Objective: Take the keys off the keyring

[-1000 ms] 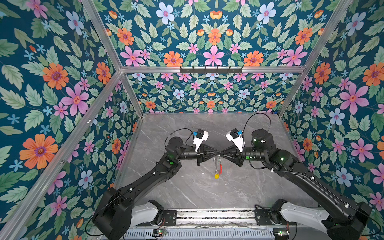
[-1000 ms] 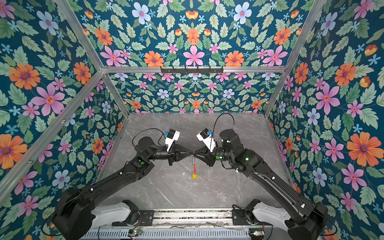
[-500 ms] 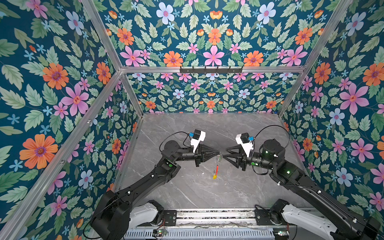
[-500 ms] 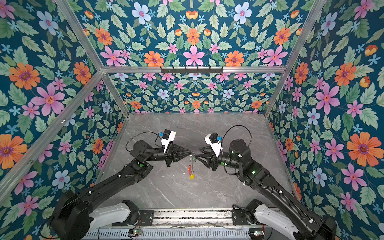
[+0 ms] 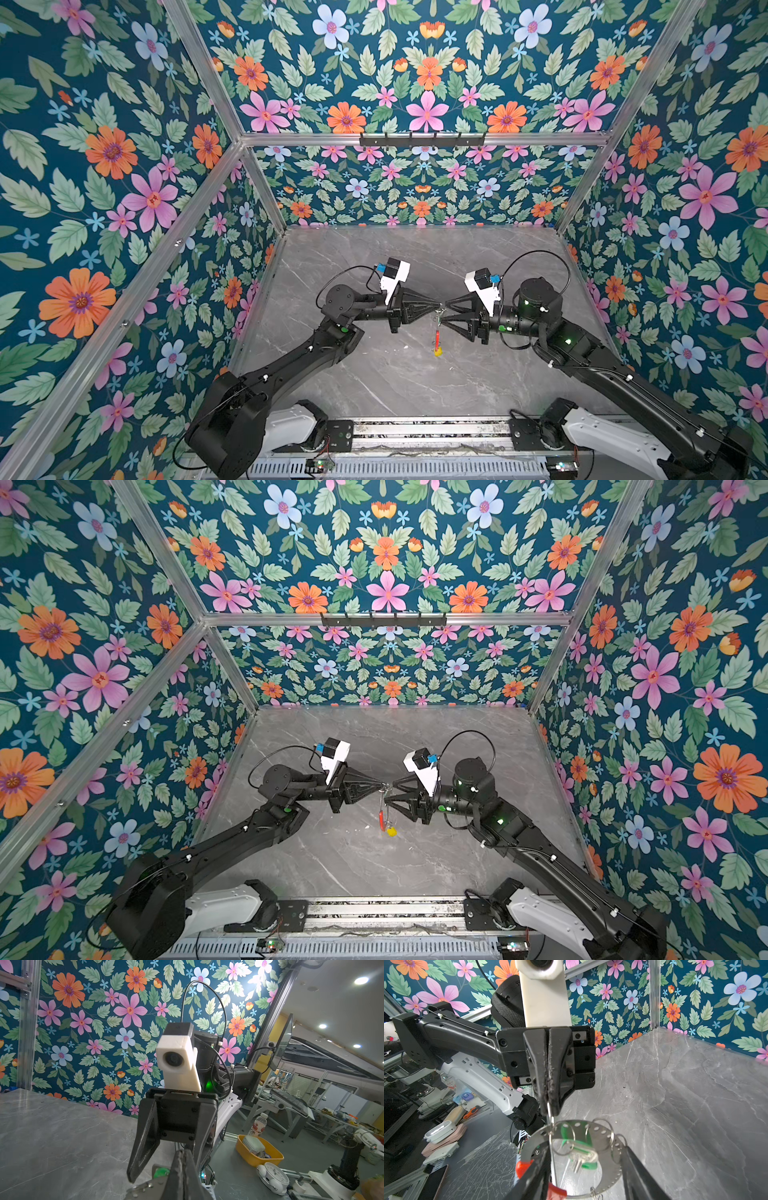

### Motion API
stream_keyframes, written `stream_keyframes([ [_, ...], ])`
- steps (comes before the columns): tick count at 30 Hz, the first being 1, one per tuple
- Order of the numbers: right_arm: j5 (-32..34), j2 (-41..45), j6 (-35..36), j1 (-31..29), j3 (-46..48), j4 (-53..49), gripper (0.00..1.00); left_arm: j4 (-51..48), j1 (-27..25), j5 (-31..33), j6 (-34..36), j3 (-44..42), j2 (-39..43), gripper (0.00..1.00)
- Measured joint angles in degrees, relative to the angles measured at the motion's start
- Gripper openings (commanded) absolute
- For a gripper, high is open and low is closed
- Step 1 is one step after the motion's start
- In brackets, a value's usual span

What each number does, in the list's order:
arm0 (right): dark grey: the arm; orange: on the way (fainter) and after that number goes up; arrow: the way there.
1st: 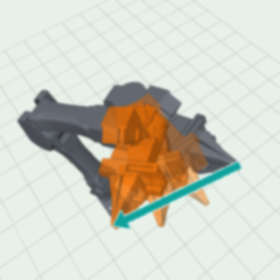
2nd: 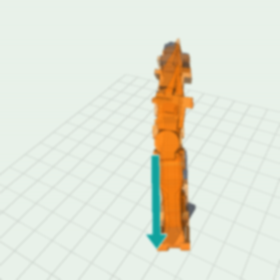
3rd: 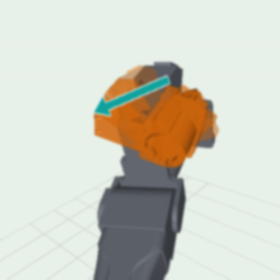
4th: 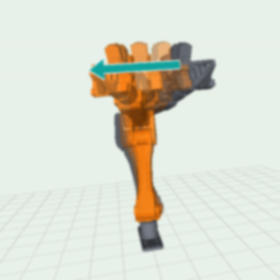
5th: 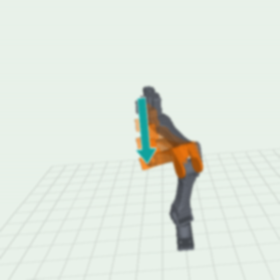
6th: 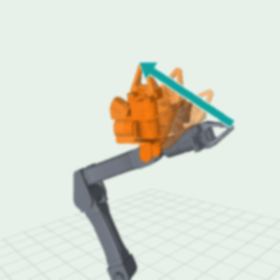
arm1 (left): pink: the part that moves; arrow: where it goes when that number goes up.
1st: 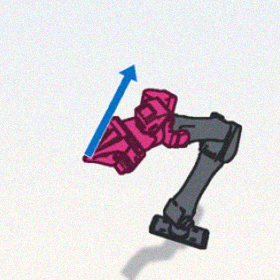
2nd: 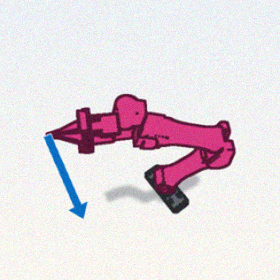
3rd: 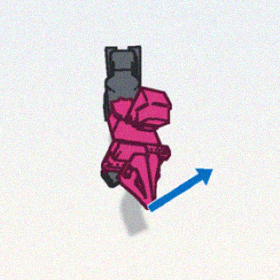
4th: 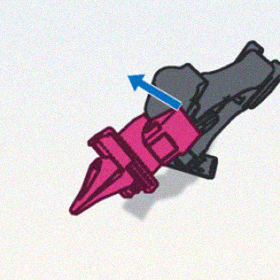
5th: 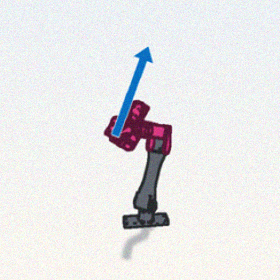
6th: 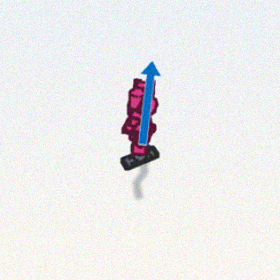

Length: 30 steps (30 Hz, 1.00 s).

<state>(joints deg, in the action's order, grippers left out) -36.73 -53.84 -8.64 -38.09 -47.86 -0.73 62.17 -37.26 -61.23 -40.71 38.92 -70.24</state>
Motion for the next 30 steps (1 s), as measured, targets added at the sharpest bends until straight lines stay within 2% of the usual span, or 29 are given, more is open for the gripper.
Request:
stream_keyframes([
  [9, -0.8, -1.2, 0.0, -0.1, -0.6, 0.4, 0.52, 5.0, 0.0, -0.5, -3.9, -0.3, -1.1, 0.00],
  [20, 0.0, -2.9, 0.5, -2.0, -2.3, 0.0, 0.53, 5.6, -0.1, 0.6, -4.4, -0.3, -1.5, 0.00],
  [25, 2.3, -4.0, 1.3, -2.3, -3.3, -0.9, 0.46, 5.6, -0.2, 1.3, -4.5, -0.6, -1.6, 0.00],
  [30, 2.9, -4.3, 1.6, -2.4, -3.4, -1.4, 0.35, 5.6, -0.2, 1.5, -4.5, -0.6, -1.5, 0.00],
])
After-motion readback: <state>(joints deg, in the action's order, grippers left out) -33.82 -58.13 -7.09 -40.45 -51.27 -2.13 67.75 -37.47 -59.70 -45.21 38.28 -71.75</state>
